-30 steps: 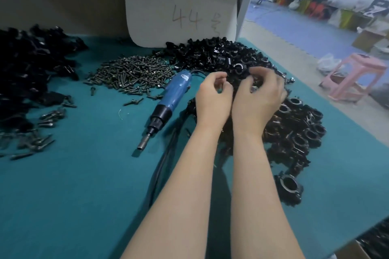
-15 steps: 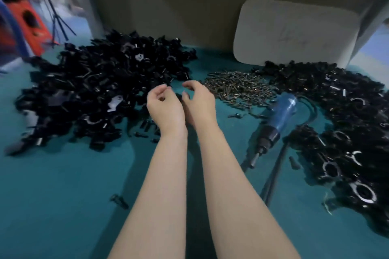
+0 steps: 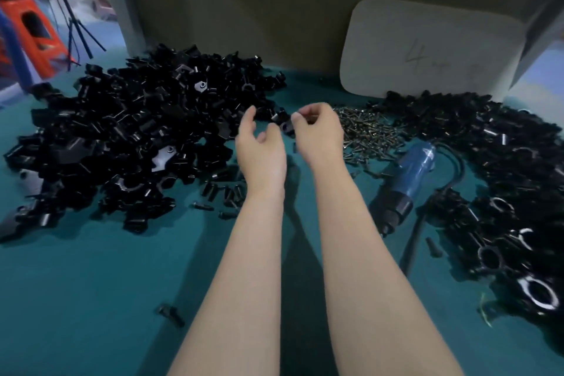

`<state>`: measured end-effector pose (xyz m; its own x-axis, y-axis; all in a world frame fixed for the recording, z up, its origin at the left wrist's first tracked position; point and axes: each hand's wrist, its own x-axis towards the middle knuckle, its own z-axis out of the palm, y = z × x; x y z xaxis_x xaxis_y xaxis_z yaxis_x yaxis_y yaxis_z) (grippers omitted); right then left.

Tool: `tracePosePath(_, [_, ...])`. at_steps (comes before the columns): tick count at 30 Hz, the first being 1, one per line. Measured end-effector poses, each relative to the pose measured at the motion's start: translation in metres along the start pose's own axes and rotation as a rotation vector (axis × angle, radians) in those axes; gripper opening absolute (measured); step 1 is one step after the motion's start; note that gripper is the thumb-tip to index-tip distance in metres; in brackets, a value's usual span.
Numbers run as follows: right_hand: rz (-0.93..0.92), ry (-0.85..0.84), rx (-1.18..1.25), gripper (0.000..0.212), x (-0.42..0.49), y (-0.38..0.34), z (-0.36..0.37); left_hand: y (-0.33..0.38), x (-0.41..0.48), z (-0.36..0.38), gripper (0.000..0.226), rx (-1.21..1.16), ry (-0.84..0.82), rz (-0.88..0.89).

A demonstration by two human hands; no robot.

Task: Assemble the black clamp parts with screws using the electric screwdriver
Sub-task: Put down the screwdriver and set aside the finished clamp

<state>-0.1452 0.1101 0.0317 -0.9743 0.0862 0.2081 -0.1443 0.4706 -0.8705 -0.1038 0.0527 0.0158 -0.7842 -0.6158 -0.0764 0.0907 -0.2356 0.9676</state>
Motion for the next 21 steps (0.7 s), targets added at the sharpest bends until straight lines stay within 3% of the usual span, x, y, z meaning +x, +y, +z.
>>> tracePosePath(3, [-0.002, 0.086, 0.052, 0.013, 0.008, 0.008, -0.048, 0.005, -0.018, 0.039, 0.043, -0.023, -0.281, -0.097])
tracePosePath(5, [0.001, 0.106, 0.073, 0.024, 0.009, 0.017, -0.078, 0.004, -0.030, 0.066, 0.046, -0.067, -0.384, -0.175])
tracePosePath(7, [0.020, 0.149, 0.149, 0.034, 0.010, 0.029, -0.104, 0.001, -0.042, 0.093, 0.043, -0.055, -0.441, -0.194])
tracePosePath(9, [0.052, 0.253, 0.204, 0.031, 0.013, 0.044, -0.127, -0.005, -0.053, 0.118, 0.033, -0.044, -0.464, -0.187])
tracePosePath(12, [0.173, 0.472, -0.059, 0.023, 0.023, 0.073, -0.157, -0.018, -0.066, 0.149, 0.031, -0.081, -0.447, -0.210])
tracePosePath(15, [0.360, 0.411, -0.428, 0.037, 0.038, 0.100, -0.181, -0.028, -0.073, 0.173, 0.021, -0.138, -0.433, -0.318])
tracePosePath(18, [0.549, 0.321, -0.518, 0.042, 0.056, 0.119, -0.195, -0.037, -0.077, 0.191, 0.022, -0.146, -0.453, -0.375])
tracePosePath(21, [0.664, 0.266, -0.592, 0.042, 0.071, 0.132, -0.195, -0.041, -0.081, 0.203, 0.037, -0.127, -0.458, -0.385])
